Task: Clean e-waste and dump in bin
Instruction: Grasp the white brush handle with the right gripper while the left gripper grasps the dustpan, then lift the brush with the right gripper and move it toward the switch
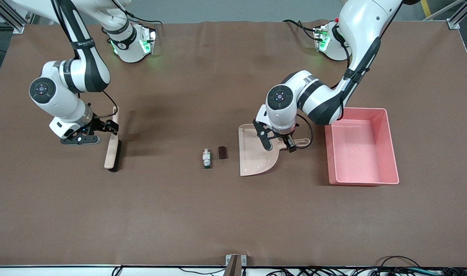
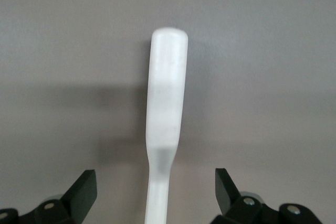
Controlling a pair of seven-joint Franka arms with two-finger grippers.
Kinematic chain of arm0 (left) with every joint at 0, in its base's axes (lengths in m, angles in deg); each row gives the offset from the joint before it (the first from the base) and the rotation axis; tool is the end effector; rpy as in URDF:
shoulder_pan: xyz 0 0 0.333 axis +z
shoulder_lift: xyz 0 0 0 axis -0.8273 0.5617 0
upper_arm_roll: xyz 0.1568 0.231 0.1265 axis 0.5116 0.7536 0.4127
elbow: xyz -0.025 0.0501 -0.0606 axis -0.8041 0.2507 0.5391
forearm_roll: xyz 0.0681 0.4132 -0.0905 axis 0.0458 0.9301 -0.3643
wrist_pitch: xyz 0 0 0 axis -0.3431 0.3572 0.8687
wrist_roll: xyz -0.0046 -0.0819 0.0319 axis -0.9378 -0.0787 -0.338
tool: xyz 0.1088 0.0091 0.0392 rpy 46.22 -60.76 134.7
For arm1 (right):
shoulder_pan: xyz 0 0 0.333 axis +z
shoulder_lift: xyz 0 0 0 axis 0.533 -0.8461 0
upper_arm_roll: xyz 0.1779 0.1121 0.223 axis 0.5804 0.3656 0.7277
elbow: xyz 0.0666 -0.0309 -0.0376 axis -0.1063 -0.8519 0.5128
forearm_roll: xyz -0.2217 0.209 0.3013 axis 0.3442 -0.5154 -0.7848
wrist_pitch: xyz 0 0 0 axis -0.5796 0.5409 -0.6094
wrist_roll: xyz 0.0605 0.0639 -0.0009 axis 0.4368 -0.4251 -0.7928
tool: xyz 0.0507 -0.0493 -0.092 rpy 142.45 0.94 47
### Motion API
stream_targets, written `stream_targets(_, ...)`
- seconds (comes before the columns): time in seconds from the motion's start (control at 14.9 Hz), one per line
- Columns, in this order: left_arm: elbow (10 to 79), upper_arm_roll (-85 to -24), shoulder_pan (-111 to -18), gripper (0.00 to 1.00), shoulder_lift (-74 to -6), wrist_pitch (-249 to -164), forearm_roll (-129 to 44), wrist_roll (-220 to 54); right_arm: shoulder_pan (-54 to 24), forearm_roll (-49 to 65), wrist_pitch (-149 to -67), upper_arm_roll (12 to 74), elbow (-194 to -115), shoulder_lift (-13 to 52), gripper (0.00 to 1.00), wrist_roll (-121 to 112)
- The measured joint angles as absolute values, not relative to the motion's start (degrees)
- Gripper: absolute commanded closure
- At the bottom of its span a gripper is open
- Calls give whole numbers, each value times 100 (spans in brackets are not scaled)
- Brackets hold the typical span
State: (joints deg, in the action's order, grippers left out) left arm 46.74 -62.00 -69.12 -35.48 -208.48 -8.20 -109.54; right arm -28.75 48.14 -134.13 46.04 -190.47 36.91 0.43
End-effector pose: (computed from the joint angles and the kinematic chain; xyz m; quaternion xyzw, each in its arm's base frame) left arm 0.5384 -0.3848 0.2348 -0.8081 0.5796 0.0640 0.0834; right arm 0.5346 0.0100 0.2391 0.9991 0.0352 0.0059 0.0215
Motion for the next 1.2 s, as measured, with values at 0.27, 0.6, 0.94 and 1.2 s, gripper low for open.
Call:
stream_targets(0.27,4713,-6200,-6873,25,-3374,-21078,-562,-11330,-2914,4811,-14451,4588,-19180,3094,1,62)
stream_targets(0.6,4715,-6200,-6835,32,-3150,-21352,-546,-11476,-2952,4810,-14871,4588,-19217,2653,37,149)
stream_targets(0.94,4715,-6201,-6836,46,-3035,-21418,-437,-11508,-2951,4810,-14666,4592,-19186,2652,74,354)
stream_targets(1.2,4715,-6206,-6837,61,-3016,-21441,-327,-11509,-2948,4810,-14661,4599,-19150,2655,96,367)
